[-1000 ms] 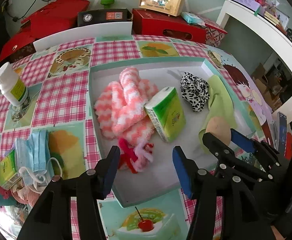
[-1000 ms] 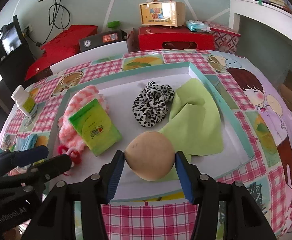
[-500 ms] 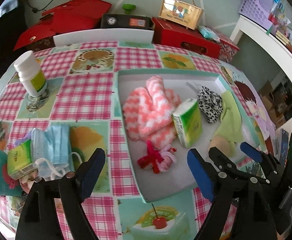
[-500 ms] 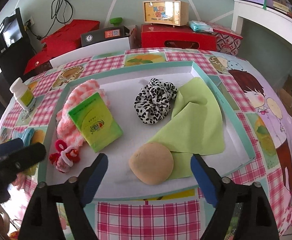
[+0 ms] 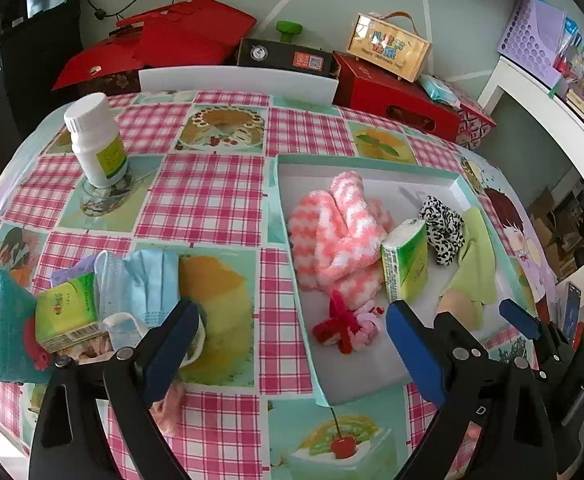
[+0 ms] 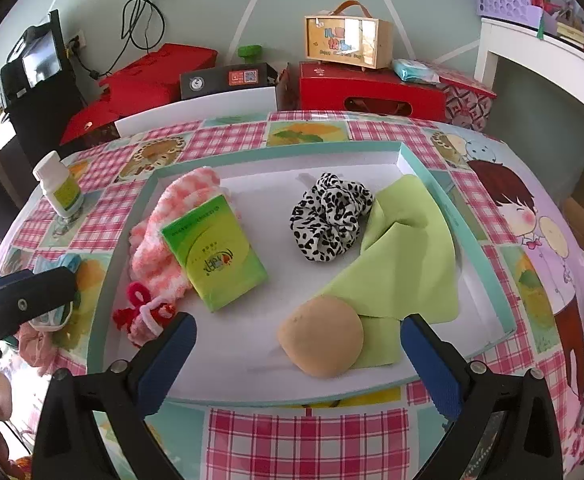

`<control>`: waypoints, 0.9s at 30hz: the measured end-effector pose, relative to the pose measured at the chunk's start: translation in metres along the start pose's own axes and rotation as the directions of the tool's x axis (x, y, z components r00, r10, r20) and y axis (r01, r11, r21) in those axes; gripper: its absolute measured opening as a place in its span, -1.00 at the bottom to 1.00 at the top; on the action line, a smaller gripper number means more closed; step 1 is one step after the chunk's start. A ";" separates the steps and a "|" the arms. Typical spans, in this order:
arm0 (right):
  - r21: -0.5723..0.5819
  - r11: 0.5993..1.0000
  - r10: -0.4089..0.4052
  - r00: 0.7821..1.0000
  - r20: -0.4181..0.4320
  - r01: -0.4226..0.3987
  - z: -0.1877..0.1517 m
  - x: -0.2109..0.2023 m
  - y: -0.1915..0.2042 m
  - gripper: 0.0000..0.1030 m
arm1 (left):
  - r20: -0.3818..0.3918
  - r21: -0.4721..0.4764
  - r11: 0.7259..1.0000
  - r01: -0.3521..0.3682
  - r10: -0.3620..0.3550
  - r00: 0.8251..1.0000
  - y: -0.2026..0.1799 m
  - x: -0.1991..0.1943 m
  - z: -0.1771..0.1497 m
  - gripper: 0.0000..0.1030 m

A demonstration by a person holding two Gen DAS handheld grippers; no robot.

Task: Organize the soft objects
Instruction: 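Withdraw both tools from the tray toward the remaining pile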

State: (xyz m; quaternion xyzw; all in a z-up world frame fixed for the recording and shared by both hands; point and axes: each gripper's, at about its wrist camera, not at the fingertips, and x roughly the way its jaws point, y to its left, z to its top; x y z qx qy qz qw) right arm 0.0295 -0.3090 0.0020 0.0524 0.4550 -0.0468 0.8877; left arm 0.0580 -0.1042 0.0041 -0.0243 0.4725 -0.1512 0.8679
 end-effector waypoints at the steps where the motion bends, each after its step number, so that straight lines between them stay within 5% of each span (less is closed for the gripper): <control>1: 0.001 1.000 0.005 1.000 0.005 -0.005 0.000 -0.001 0.000 1.00 | 0.009 0.002 1.000 -0.003 0.003 1.000 0.001 -0.001 0.000 0.85; 15: 0.034 0.998 0.053 0.998 0.042 -0.054 0.008 -0.013 0.003 1.00 | 0.114 0.016 1.000 -0.017 0.015 0.993 0.013 -0.023 0.005 0.86; 21: 0.044 0.997 0.067 0.997 0.033 -0.069 0.010 -0.013 0.009 1.00 | 0.086 -0.078 0.996 0.048 -0.042 0.995 0.040 -0.026 0.011 0.86; 27: -0.002 0.999 0.050 0.997 0.066 -0.050 0.011 -0.019 0.026 1.00 | 0.128 -0.147 0.988 0.036 -0.017 0.992 0.069 -0.036 0.013 0.86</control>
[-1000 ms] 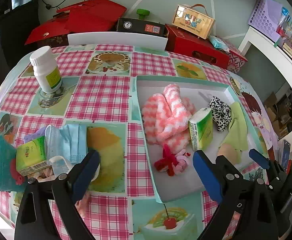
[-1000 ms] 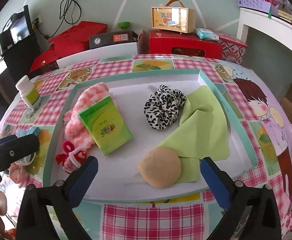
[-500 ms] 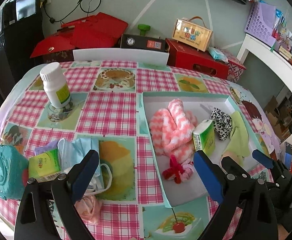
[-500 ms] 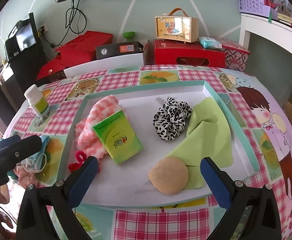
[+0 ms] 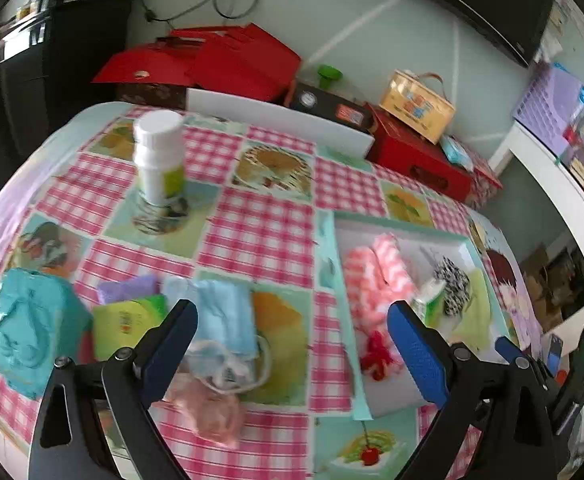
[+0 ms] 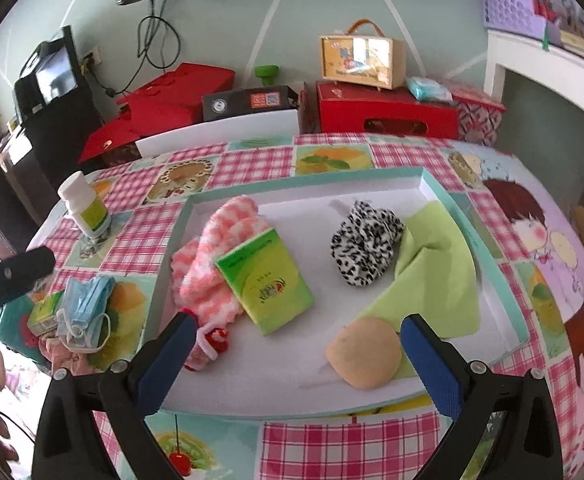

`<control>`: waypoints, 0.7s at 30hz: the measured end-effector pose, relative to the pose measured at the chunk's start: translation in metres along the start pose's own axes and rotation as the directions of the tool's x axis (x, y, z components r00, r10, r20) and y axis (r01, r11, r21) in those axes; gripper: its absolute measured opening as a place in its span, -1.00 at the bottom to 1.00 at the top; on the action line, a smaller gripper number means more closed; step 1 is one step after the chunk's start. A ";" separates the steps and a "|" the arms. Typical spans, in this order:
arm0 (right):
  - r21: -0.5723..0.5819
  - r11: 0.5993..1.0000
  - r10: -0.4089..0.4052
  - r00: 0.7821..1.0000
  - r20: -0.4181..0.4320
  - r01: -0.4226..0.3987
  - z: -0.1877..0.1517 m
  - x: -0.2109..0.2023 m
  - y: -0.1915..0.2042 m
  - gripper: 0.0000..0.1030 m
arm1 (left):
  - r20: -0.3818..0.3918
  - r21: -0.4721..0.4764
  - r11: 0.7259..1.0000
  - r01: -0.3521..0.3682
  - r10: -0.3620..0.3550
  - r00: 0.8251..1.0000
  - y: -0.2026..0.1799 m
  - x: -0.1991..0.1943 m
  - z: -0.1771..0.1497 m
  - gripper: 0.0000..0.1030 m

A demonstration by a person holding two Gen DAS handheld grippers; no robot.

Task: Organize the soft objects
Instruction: 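Withdraw both tools from the tray toward the remaining pile, then move the left tool to a small green tissue pack while the right tool approaches the blue face mask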

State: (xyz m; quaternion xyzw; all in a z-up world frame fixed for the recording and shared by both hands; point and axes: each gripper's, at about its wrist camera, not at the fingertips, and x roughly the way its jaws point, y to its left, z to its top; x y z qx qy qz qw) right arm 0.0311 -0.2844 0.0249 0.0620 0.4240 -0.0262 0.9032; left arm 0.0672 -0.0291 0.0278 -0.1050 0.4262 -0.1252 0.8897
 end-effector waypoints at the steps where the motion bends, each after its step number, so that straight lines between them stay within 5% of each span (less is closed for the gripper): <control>1: -0.007 1.000 -0.001 1.000 0.006 0.001 0.000 -0.001 0.002 1.00 | 0.007 -0.008 1.000 -0.005 0.005 1.000 0.005 -0.003 0.002 0.86; 11: -0.065 0.994 0.092 0.995 0.034 -0.090 0.020 -0.013 0.046 1.00 | 0.024 -0.029 0.993 -0.116 0.117 0.993 0.061 -0.034 0.034 0.86; 21: -0.152 0.959 0.236 0.971 -0.042 -0.240 0.038 -0.005 0.113 1.00 | -0.066 0.017 0.988 -0.152 0.153 0.986 0.106 -0.042 0.065 0.86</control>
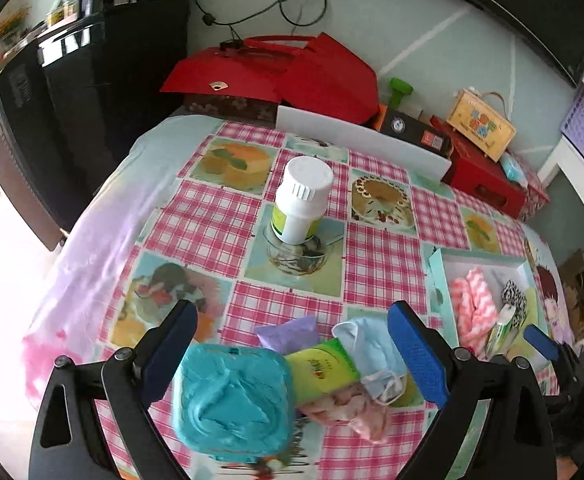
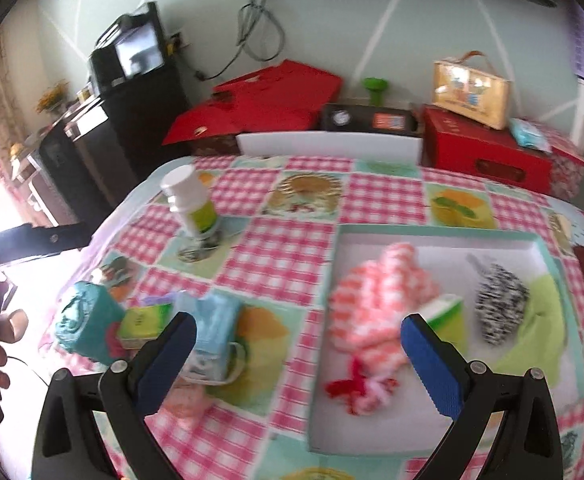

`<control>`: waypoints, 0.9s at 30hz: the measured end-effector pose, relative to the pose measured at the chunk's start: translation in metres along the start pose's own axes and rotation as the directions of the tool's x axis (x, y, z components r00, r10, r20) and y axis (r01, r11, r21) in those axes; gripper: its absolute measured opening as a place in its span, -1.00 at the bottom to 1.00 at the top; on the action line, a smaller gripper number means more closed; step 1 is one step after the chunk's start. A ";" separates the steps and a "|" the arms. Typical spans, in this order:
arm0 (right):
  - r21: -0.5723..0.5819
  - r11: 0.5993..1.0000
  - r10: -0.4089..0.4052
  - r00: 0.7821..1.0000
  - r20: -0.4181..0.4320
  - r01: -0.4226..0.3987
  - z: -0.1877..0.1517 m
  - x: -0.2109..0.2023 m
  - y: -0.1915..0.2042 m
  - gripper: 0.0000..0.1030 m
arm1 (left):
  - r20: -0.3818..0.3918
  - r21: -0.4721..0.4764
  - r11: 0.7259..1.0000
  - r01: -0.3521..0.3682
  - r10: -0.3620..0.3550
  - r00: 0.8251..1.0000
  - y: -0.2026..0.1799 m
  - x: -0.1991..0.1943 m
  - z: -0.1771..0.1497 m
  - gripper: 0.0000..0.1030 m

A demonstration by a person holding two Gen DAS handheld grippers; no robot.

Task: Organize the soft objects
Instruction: 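Move the left tool to a small green tissue pack while the right tool approaches the blue face mask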

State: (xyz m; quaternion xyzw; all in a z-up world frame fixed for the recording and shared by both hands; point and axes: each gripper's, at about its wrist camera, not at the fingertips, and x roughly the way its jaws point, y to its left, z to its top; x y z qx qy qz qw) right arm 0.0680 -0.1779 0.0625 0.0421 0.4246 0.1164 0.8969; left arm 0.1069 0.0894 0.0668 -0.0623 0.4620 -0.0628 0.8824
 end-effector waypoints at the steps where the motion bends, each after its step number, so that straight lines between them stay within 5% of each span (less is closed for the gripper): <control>1: -0.011 1.000 0.016 1.000 -0.014 -0.016 0.002 0.004 0.006 1.00 | -0.014 0.012 1.000 0.002 -0.002 1.000 0.001 0.000 0.003 0.86; 9: -0.085 0.994 0.053 0.988 -0.145 -0.066 0.004 0.037 0.042 1.00 | -0.161 0.137 0.990 0.018 0.005 0.987 -0.008 0.021 0.012 0.86; 13: -0.106 0.991 0.052 0.974 -0.220 -0.076 0.000 0.056 0.048 1.00 | -0.273 0.173 0.982 0.072 -0.023 0.962 -0.015 0.040 0.008 0.86; 27: -0.130 0.983 0.081 0.935 -0.344 -0.133 -0.016 0.098 0.061 1.00 | -0.443 0.404 0.904 0.138 0.061 0.894 -0.041 0.083 -0.001 0.86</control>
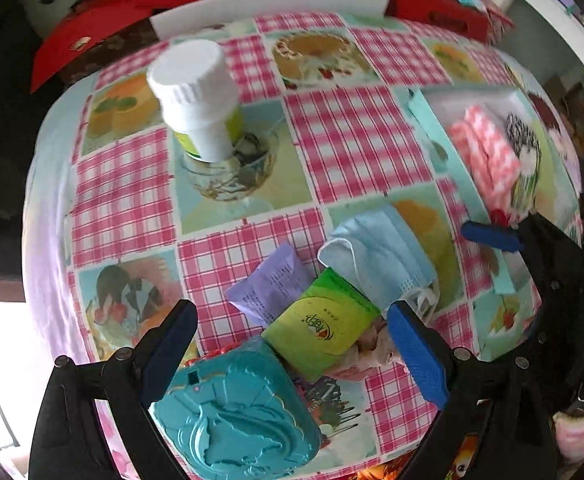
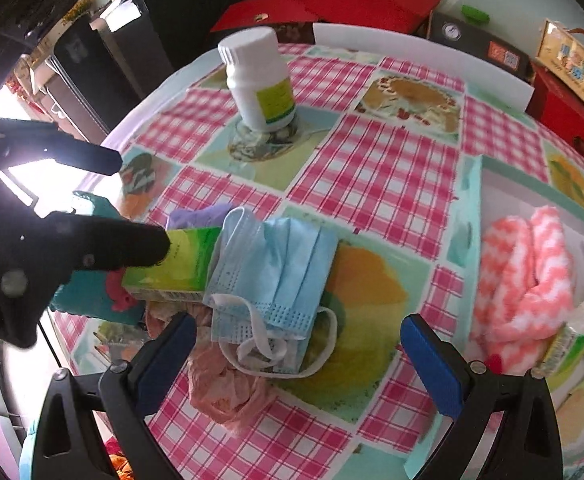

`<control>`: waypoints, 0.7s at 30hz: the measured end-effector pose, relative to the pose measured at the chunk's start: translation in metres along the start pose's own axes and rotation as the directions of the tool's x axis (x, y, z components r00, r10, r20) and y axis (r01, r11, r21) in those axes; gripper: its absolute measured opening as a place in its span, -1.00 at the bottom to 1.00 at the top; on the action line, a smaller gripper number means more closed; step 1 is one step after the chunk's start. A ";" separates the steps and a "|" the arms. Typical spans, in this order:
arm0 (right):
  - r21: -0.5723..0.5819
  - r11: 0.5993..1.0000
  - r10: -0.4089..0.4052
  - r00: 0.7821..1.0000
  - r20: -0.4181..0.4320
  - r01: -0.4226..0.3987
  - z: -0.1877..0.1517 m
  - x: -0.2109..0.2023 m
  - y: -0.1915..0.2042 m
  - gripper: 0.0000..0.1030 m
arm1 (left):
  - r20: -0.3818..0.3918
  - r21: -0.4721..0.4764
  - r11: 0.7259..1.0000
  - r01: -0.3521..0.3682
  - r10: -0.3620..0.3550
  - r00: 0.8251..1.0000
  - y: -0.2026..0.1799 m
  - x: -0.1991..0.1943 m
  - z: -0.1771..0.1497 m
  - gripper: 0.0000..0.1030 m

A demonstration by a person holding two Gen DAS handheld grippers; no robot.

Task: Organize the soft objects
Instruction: 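Move the left tool to a small green tissue pack while the right tool approaches the blue face mask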

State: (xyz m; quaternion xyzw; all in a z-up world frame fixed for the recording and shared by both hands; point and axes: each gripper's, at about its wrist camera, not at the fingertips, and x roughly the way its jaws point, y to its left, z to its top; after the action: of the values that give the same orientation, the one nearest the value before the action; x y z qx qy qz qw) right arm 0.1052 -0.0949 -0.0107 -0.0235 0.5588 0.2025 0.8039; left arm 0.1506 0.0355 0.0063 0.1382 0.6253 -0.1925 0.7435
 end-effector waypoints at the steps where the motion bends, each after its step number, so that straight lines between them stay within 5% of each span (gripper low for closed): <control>1: 0.002 1.000 0.000 1.000 -0.006 0.000 0.001 0.004 0.000 1.00 | -0.011 0.017 1.000 0.000 0.000 1.000 -0.002 0.002 0.001 0.86; 13: 0.011 0.998 -0.062 0.998 0.013 0.062 0.003 0.020 -0.016 0.98 | -0.095 0.177 0.984 -0.015 0.032 0.995 -0.021 0.024 0.003 0.86; 21: -0.021 0.998 -0.055 0.998 0.030 0.055 0.006 0.023 -0.017 0.68 | -0.123 0.206 0.978 -0.016 0.042 0.991 -0.033 0.044 0.010 0.71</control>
State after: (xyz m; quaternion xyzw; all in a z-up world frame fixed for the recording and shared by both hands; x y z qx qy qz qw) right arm 0.1229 -0.1023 -0.0323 -0.0445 0.5437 0.1866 0.8171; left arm 0.1506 -0.0030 -0.0340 0.2350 0.6462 -0.2355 0.6869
